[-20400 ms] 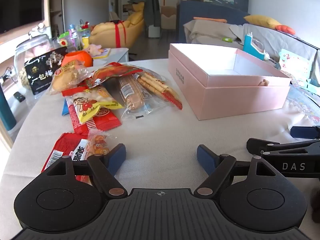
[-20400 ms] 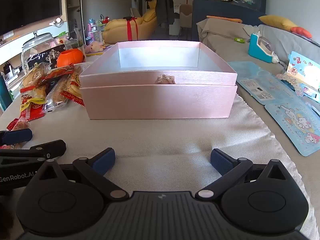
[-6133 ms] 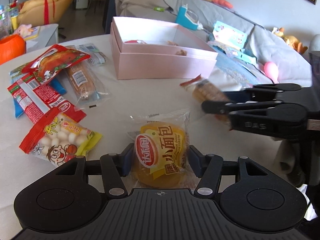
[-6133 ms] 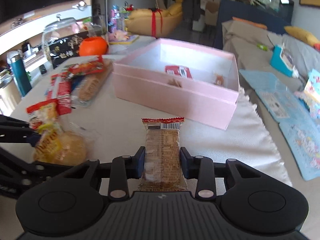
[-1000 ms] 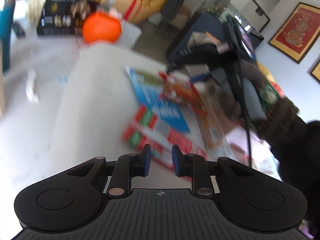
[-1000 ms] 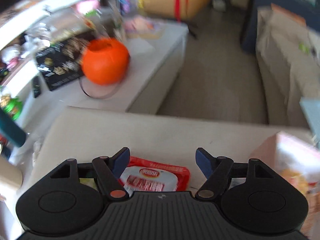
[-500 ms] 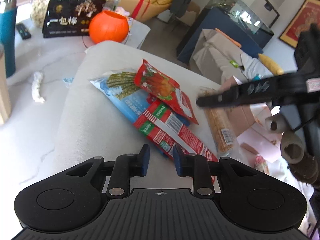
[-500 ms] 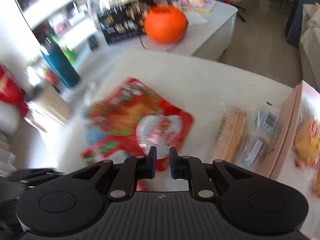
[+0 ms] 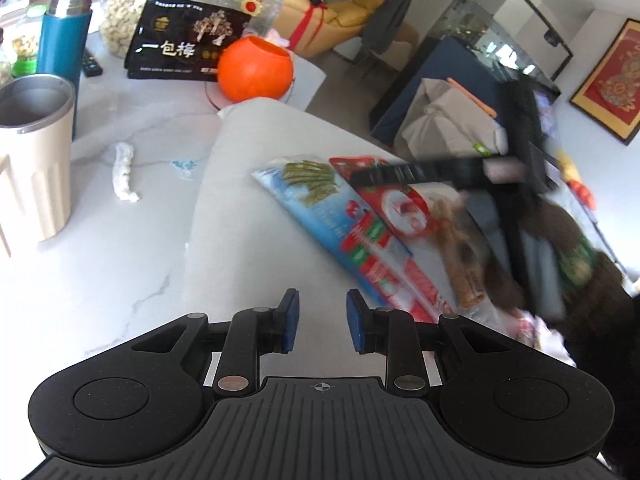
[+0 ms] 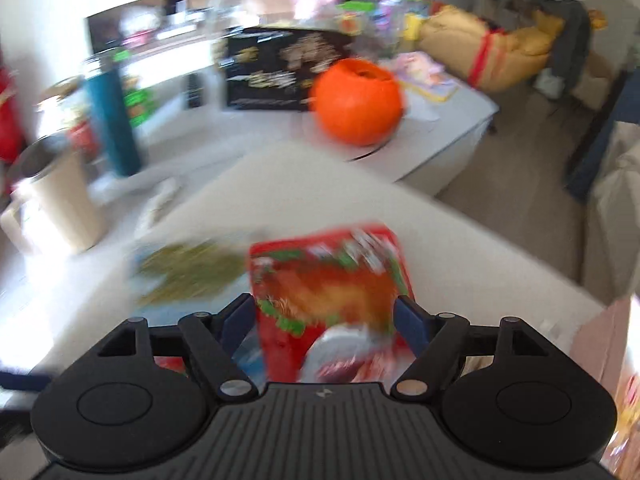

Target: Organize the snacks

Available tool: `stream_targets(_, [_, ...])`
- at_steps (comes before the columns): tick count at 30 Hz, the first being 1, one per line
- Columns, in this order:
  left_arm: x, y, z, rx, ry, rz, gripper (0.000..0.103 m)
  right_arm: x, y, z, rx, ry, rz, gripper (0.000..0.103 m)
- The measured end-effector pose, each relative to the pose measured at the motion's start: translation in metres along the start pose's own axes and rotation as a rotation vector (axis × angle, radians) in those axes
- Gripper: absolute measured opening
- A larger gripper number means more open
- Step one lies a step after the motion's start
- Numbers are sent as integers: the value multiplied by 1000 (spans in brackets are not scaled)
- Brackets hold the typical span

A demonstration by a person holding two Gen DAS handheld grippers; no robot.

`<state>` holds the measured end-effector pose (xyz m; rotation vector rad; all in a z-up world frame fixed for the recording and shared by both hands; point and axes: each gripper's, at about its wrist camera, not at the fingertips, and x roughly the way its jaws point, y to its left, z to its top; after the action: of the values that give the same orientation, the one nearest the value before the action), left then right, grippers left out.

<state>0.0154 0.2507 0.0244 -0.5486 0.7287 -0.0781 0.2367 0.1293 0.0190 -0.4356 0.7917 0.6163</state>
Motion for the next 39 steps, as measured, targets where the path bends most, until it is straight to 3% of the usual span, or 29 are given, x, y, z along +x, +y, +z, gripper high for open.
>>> stream_targets(2, [0, 2, -3, -9, -1, -21, 29, 20, -24, 13, 105, 44, -1, 78])
stream_targets(5, [3, 3, -4, -25, 5, -45, 29, 40, -64, 18, 314, 92, 107, 87])
stream_targets(7, [5, 2, -4, -22, 10, -52, 29, 38, -71, 17, 351, 92, 134, 87])
stream_targets(10, [6, -2, -5, -16, 8, -57, 29, 30, -60, 11, 300, 132, 108, 87])
stream_targets(13, [10, -7, -6, -13, 14, -62, 29, 19, -45, -1, 221, 158, 134, 87])
stream_targets(17, [11, -16, -9, 3, 31, -66, 29, 16, -16, -9, 120, 127, 38, 87])
stream_targets(20, [7, -18, -11, 17, 39, -48, 29, 10, -13, -4, 119, 137, 40, 70])
stream_targets(21, [7, -18, -12, 18, 43, -40, 29, 4, -12, -2, 113, 126, 38, 57])
stream_targets(23, [7, -18, -14, 7, 50, -32, 29, -11, -14, -4, 119, 129, 49, 46])
stream_targets(24, [7, -19, -14, 0, 54, -32, 29, -19, -16, -7, 126, 128, 65, 35])
stream_targets(32, [2, -56, -14, 72, 57, -64, 29, -102, -25, -70, 160, 88, 188, 15])
stream_targets(33, [3, -63, -14, 86, 57, -65, 29, -112, -29, -81, 182, 84, 210, 3])
stream_targets(36, [9, -83, -14, 147, 67, -66, 29, -134, -42, -114, 274, 87, 274, 3])
stream_targets(39, [23, -104, -17, 231, 96, -59, 29, -150, -48, -146, 308, 69, 244, 9])
